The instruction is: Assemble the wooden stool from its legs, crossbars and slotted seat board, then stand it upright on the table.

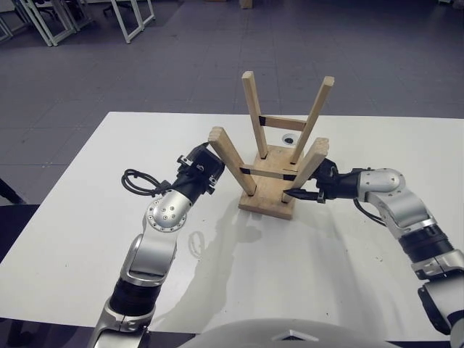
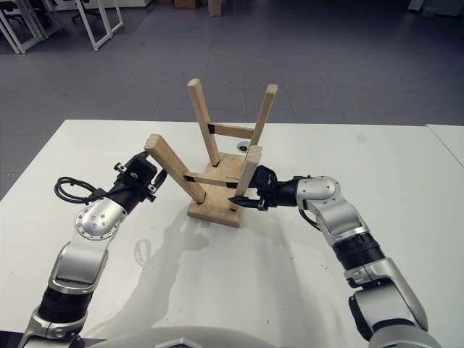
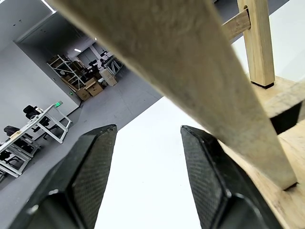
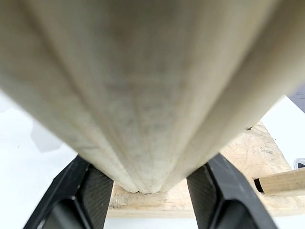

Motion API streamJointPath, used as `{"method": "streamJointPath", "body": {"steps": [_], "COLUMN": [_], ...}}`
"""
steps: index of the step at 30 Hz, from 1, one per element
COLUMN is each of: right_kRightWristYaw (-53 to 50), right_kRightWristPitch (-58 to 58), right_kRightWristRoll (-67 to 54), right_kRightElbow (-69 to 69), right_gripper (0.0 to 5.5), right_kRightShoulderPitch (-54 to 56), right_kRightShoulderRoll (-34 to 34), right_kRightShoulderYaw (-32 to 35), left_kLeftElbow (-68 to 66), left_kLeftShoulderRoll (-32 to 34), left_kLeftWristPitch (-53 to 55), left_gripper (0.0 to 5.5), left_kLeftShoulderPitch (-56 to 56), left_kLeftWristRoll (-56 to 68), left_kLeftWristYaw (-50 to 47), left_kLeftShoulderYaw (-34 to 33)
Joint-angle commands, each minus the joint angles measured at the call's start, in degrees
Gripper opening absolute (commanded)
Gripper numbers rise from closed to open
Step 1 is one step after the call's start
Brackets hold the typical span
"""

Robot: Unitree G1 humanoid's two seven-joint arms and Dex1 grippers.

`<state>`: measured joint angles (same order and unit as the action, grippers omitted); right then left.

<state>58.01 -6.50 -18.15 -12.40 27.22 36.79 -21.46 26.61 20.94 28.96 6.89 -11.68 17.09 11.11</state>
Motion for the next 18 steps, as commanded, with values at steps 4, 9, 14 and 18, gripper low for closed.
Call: {"method": "streamJointPath", "body": {"steps": [4, 9, 14, 18], "right_kRightWristYaw": [-3.45, -7.07, -6.66, -5.92], "right_kRightWristPitch": [-3.91, 0.38, -0.89, -2.88], "right_kRightWristRoll": [13.06, 14.6, 10.49, 5.78], "right_kRightElbow": [-6.75, -7.61, -5.36, 0.42], "right_gripper": [2.02, 2.02, 2.02, 2.02], "right_kRightShoulderPitch": [-5.26, -7.22, -6.56, -4.09], "right_kRightShoulderRoll": [3.42, 3.2, 2.63, 2.23], "right_kRightShoulderYaw": [-5.36, -4.8, -2.31, 1.27], "left_kLeftElbow": [1.51, -0.08, 0.27, 0.38], "left_kLeftShoulderRoll": [3.7, 3.75, 1.96, 1.22], "left_kLeftWristPitch": [6.16, 6.22, 6.54, 6.49], "left_gripper": [2.49, 2.49, 2.49, 2.49], "left_kLeftShoulderPitch": [-8.38, -10.49, -10.02, -9.97], "left_kLeftWristRoll": [0.21, 0.73, 2.5, 3.48], "left_kLeftWristYaw": [1.06, -0.17, -0.33, -0.25], "left_kLeftShoulderYaw": [-6.83, -10.44, -11.54, -11.46]}}
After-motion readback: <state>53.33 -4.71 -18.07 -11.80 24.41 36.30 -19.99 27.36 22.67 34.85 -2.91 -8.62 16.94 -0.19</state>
